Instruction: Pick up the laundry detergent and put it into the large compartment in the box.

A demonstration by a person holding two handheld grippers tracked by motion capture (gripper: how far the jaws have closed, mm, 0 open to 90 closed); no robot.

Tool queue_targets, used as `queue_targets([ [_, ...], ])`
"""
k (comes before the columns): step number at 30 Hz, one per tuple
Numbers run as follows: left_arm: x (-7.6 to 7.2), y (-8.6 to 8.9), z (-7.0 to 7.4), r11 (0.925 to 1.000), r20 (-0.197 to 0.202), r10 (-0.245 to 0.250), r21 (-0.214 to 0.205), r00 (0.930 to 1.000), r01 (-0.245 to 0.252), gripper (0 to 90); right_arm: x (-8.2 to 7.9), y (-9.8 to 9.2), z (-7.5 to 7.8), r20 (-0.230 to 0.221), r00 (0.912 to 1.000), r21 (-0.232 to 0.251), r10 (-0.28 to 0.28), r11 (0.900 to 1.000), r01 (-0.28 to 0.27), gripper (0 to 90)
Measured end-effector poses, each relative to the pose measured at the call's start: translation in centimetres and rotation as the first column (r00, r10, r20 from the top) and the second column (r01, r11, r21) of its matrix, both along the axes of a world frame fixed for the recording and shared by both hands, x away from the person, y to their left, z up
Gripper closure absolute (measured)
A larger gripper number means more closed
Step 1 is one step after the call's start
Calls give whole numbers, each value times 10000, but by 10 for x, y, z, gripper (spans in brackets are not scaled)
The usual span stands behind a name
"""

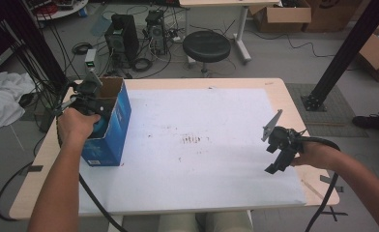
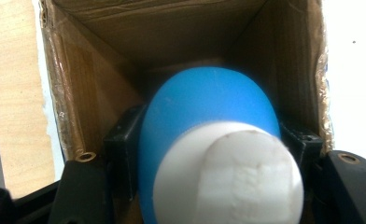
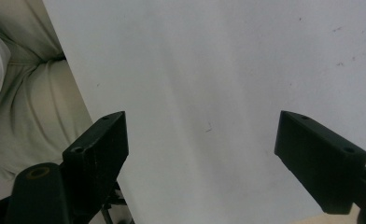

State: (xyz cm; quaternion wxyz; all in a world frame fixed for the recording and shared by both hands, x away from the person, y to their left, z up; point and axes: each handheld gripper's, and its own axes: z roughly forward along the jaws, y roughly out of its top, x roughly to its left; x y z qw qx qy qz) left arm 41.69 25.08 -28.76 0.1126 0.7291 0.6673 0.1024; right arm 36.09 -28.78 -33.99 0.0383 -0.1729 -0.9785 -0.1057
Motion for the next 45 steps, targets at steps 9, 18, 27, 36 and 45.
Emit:
queue_targets([
  [9, 0, 3, -1, 9998, -25, 100, -181, 9999, -101, 372, 0, 2, 0, -19, 10000, 17, 58, 10000, -58, 172],
  [18, -3, 6, 3, 9989, -66, 228, -404, 9997, -231, 340, -1, 2, 0, -19, 10000, 22, 37, 10000, -37, 173],
  [27, -4, 8, 17, 9979, 207, 322, -576, 9993, -309, 302, -2, 3, 1, -6, 10000, 2, 83, 10000, -83, 173],
  [36, -5, 8, 35, 9976, 392, 215, -663, 9990, -188, 290, -3, 3, 1, 54, 9999, 18, 97, 10000, -98, 173],
  [45, -6, 6, 57, 9975, 629, 29, -708, 9980, 16, 288, -3, 3, 3, 56, 9999, -9, 99, 10000, -99, 173],
])
